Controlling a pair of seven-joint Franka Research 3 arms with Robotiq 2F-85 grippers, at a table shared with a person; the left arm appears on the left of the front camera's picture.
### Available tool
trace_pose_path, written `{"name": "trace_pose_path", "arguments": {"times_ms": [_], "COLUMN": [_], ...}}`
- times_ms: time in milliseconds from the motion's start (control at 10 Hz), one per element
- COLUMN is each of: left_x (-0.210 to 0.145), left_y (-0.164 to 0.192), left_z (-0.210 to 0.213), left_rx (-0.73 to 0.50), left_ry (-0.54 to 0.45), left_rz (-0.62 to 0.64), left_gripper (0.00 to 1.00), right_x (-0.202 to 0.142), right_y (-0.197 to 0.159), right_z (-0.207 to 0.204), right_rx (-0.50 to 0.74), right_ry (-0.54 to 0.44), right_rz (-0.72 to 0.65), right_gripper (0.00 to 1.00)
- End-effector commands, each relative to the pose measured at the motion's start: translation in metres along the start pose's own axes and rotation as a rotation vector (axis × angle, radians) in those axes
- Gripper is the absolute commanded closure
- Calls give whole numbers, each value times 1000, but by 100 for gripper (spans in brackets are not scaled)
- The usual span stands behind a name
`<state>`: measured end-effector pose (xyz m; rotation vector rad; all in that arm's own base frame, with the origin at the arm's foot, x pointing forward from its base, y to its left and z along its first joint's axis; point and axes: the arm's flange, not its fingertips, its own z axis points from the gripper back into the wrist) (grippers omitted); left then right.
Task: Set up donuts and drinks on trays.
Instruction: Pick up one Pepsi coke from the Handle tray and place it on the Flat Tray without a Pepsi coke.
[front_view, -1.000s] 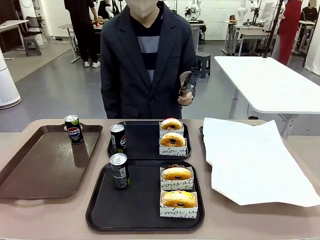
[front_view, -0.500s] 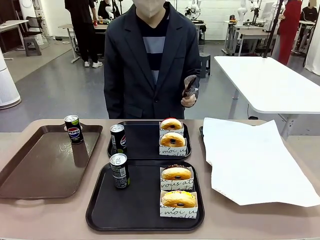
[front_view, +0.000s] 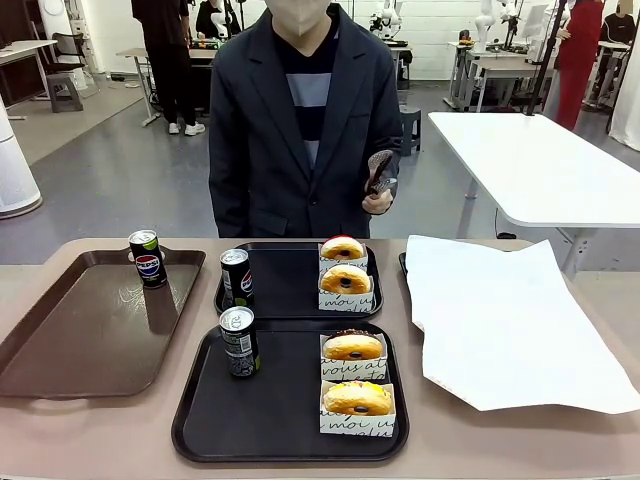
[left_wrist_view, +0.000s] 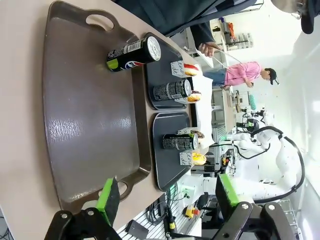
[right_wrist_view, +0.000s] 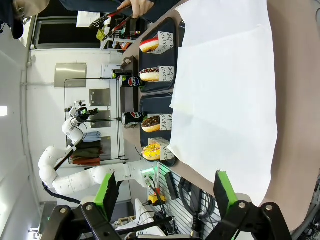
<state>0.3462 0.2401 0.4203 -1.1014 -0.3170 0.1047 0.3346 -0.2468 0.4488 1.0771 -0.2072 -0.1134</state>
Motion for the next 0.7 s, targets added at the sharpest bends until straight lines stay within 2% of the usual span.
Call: {"name": "trace_pose_path", "arguments": {"times_ms": [0,600], "left_x": [-3,-3], "left_y": [1,1], "left_z": [0,0], "left_rx": [-3,-3], "left_ry": [-6,-6], "left_rz": [-5,-5], "left_gripper": [0,0], "right_x": [0,0], "right_y": [1,1], "right_z": [0,0], "right_rx": [6,6], "right_ry": [3,3], "right_rz": [3,3], "right_gripper": [0,0]}}
